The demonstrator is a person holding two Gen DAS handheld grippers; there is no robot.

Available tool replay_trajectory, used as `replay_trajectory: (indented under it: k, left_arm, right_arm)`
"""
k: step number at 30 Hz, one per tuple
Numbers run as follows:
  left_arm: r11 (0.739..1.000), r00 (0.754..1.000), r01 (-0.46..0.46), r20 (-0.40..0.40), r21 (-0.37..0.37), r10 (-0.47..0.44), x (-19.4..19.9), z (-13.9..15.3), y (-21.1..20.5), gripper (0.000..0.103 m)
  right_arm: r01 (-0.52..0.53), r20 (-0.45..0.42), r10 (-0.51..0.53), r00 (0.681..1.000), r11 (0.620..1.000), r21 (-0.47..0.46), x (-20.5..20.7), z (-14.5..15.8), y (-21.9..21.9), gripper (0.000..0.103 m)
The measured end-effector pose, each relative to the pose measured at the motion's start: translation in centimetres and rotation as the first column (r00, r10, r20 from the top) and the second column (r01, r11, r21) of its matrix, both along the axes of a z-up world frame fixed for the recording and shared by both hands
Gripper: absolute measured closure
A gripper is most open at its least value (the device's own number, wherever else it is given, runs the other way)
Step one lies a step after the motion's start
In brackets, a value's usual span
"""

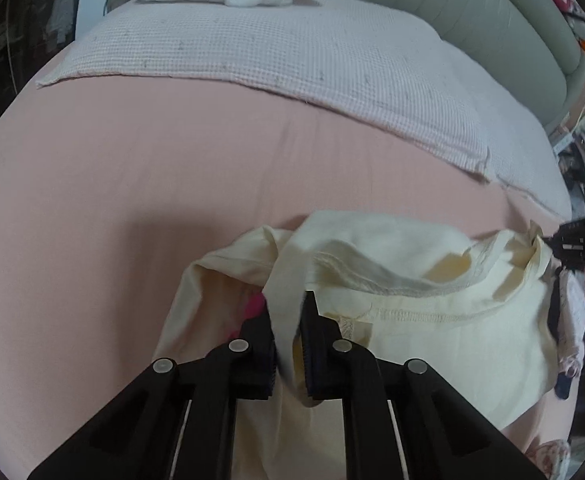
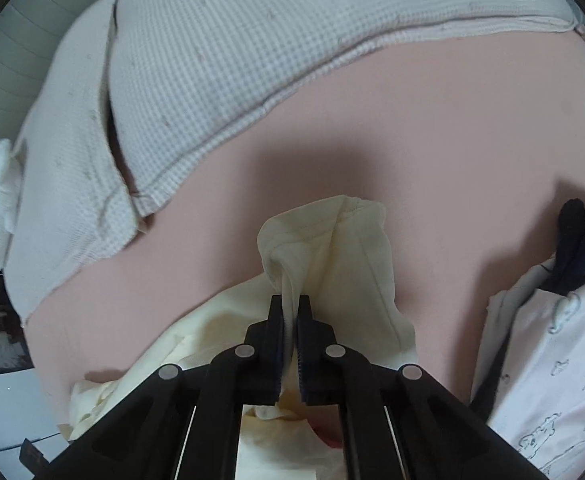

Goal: Fold clothes

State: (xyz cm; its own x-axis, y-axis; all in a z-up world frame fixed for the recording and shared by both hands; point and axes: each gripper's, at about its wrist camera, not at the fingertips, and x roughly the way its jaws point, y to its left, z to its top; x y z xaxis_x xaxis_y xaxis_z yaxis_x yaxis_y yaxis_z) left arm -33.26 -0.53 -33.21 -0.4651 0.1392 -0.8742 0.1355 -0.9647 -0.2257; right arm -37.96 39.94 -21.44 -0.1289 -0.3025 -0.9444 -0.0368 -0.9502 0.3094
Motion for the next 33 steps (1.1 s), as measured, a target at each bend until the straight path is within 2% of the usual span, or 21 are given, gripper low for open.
replay_trajectory:
  k: [2, 4, 6, 10, 11, 12, 13, 14, 15, 17, 19, 21, 24, 28, 30, 31, 32, 33]
  left_arm:
    - [1.000, 0.999, -0.017, -0.032, -0.018, 0.016, 0.2, 1.1, -0.9, 0.099]
    - [1.000, 0.999, -0.022, -0.039, -0.004, 0.021, 0.4, 1.7, -1.6, 0.099]
    - [1.000, 0.999, -0.008, -0.036, 0.016, 0.009, 0.5, 1.8, -1.6, 0.099]
    - [1.000, 1.000, 0.010, -0.009, 0.027, -0.010, 0.7, 1.4, -0.9, 0.097]
    - [1.000, 1.000, -0.003, 0.002, 0.030, 0.003, 0.8, 1.2, -1.0, 0.094]
    - [0.999, 1.000, -0.020, 0.011, 0.044, 0.019, 0.9, 0.9, -1.1, 0.085]
    - [0.998, 0.999, -0.031, 0.013, 0.060, 0.031, 0.9, 0.8, -1.1, 0.079]
    - [0.997, 0.999, -0.040, 0.006, 0.073, 0.040, 0.9, 0.9, -1.0, 0.063]
    - [0.995, 0.999, -0.048, -0.001, 0.086, 0.049, 1.0, 1.0, -1.0, 0.044]
    - [0.993, 0.998, -0.064, -0.013, 0.103, 0.066, 1.0, 1.3, -0.8, 0.034]
    - [0.996, 0.998, -0.063, -0.013, 0.067, 0.064, 0.8, 1.4, -0.3, 0.034]
    - [0.998, 0.999, -0.045, -0.003, 0.037, 0.045, 0.4, 1.1, 0.4, 0.034]
    - [0.999, 0.999, -0.028, 0.022, 0.033, 0.028, 0.0, 0.5, 1.0, 0.034]
    - [1.000, 0.999, -0.025, 0.044, 0.019, 0.024, -0.3, -0.1, 1.6, 0.034]
    - [1.000, 0.998, -0.018, 0.061, 0.008, 0.018, -0.7, -0.6, 1.8, 0.034]
    - [1.000, 0.998, -0.009, 0.065, 0.006, 0.009, -1.0, -0.8, 2.1, 0.034]
    - [1.000, 0.998, 0.000, 0.060, 0.007, -0.001, -1.2, -0.9, 2.2, 0.056]
    - [1.000, 0.999, 0.001, 0.050, 0.004, -0.001, -1.5, -0.9, 2.1, 0.092]
  right_arm:
    - [-0.004, -0.051, 0.003, 0.999, 1.000, -0.010, 1.2, 1.4, 1.1, 0.101]
    - [-0.032, -0.096, 0.030, 0.995, 0.999, -0.017, 3.1, 2.7, 2.2, 0.101]
    - [-0.062, -0.121, 0.064, 0.991, 0.998, 0.020, 4.7, 3.5, 2.1, 0.101]
    - [-0.109, -0.106, 0.116, 0.988, 0.992, 0.069, 5.4, 4.1, 2.4, 0.099]
    - [-0.115, -0.112, 0.126, 0.986, 0.988, 0.100, 5.3, 4.3, 2.7, 0.092]
    - [-0.117, -0.121, 0.133, 0.984, 0.985, 0.129, 5.2, 4.6, 3.0, 0.076]
    - [-0.104, -0.139, 0.126, 0.982, 0.983, 0.155, 4.5, 4.9, 3.0, 0.068]
    - [-0.091, -0.157, 0.119, 0.980, 0.980, 0.176, 3.9, 5.2, 3.0, 0.057]
    - [-0.078, -0.174, 0.110, 0.979, 0.980, 0.182, 3.4, 5.5, 3.1, 0.051]
    - [-0.049, -0.189, 0.083, 0.978, 0.982, 0.182, 1.1, 5.1, 2.4, 0.049]
    - [-0.015, -0.172, 0.043, 0.984, 0.987, 0.161, -1.7, 4.2, 1.9, 0.043]
    - [0.007, -0.102, 0.006, 0.995, 0.992, 0.128, -4.2, 2.7, 1.2, 0.043]
    - [-0.044, -0.028, 0.048, 0.998, 0.990, 0.134, -6.3, 0.7, -0.8, 0.043]
    - [-0.140, 0.058, 0.128, 0.990, 0.943, 0.303, -6.6, -2.0, -3.6, 0.043]
    - [-0.190, 0.070, 0.177, 0.982, 0.904, 0.384, -6.3, -3.3, -4.3, 0.043]
    - [-0.191, 0.055, 0.184, 0.981, 0.900, 0.392, -6.0, -3.5, -4.1, 0.044]
    - [-0.192, 0.040, 0.192, 0.981, 0.896, 0.401, -5.7, -3.8, -3.8, 0.051]
    - [-0.189, 0.027, 0.194, 0.981, 0.898, 0.397, -5.5, -4.0, -3.4, 0.090]
